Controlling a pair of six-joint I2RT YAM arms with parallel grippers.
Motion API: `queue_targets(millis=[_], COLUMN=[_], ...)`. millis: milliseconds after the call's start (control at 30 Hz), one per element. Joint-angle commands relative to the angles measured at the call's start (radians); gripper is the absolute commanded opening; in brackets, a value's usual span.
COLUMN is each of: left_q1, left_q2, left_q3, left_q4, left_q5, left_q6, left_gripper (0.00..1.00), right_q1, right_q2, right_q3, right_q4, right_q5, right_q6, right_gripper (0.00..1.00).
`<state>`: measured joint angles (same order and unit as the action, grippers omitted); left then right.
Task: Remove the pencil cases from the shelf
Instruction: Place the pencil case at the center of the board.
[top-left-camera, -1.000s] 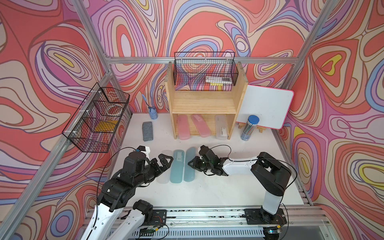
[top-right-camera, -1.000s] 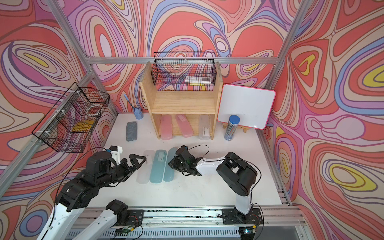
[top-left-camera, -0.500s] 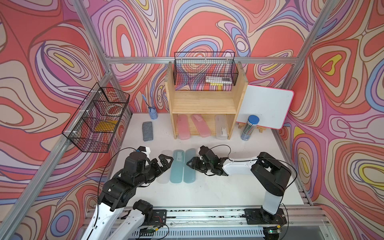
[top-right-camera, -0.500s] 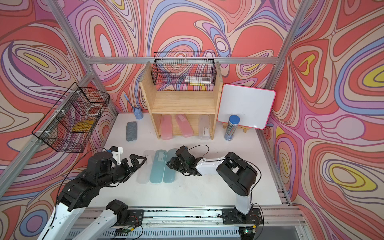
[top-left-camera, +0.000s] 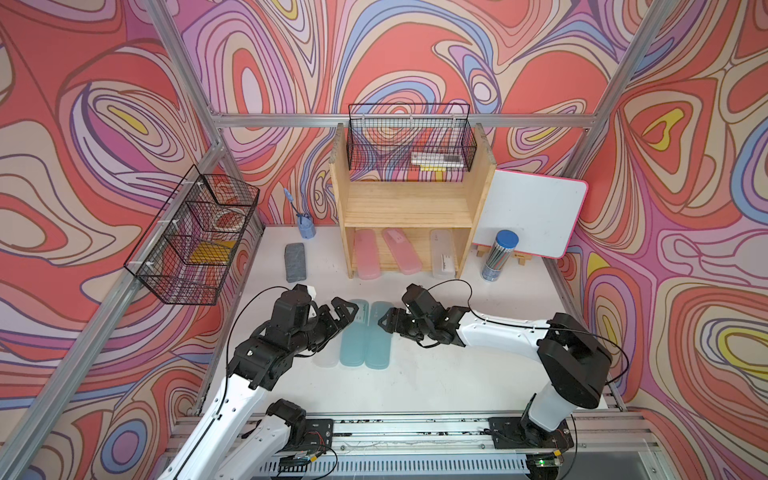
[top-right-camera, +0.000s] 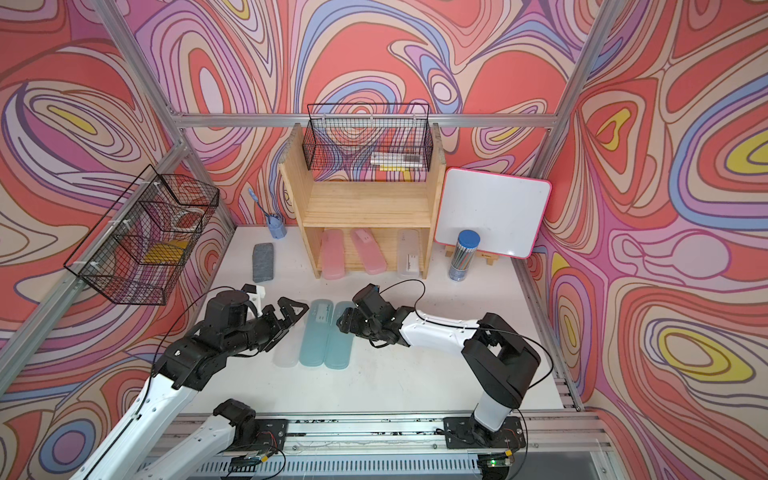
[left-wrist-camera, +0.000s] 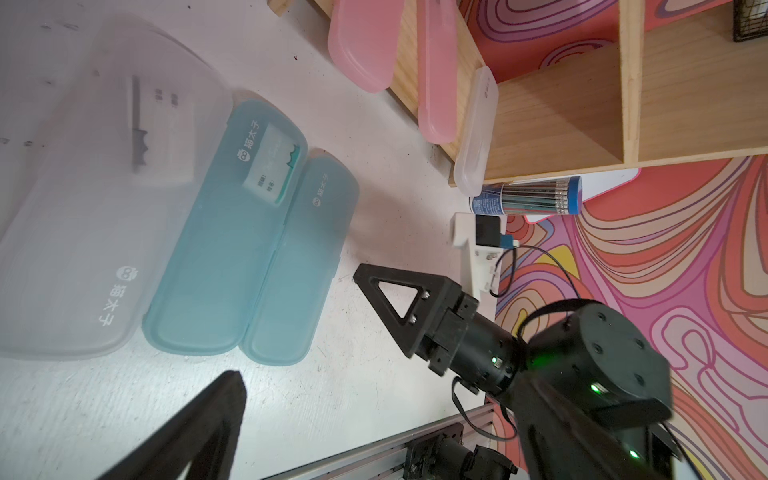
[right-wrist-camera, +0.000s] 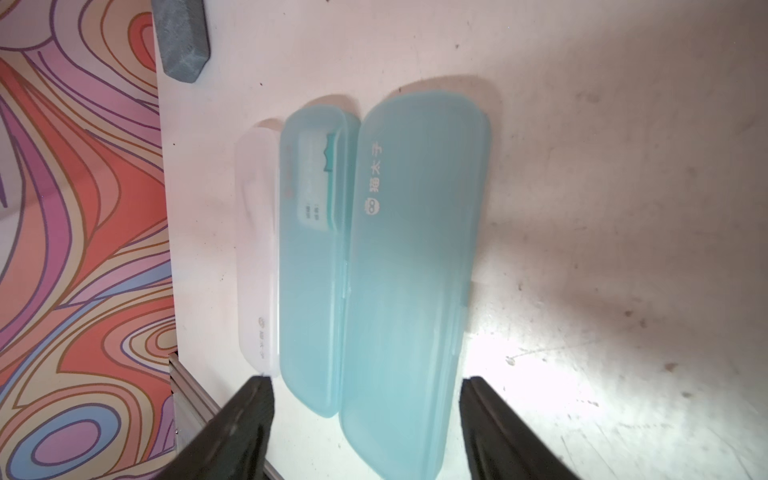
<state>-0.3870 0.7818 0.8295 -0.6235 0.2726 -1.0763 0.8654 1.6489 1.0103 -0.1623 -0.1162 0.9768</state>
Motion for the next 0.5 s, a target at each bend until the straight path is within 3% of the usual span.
queue_targets(millis=[0,267,467], left_q1=[0.004,0.005,0.022], left_q2=[0.068,0.31,0.47], left_q3=[-0.031,-0.054,-0.032], left_q4=[0.194,0.495,0.606], left_q5=[0.025,0.027,-0.02], left_q6=[-0.022,-0.06,-0.078], left_gripper=[0.99,0.99,0.99], right_q1=[-0.003,-0.005,-0.004], right_q2=[-0.081,-0.242,-0.341], right_q3=[0.035,0.044,0.012], right_q4=[-0.155,-0.284,-0.298], right_q5=[0.077,0.178,0.255], right_q6=[-0.106,-0.266,-0.34], right_gripper=[0.77,0.98,0.98])
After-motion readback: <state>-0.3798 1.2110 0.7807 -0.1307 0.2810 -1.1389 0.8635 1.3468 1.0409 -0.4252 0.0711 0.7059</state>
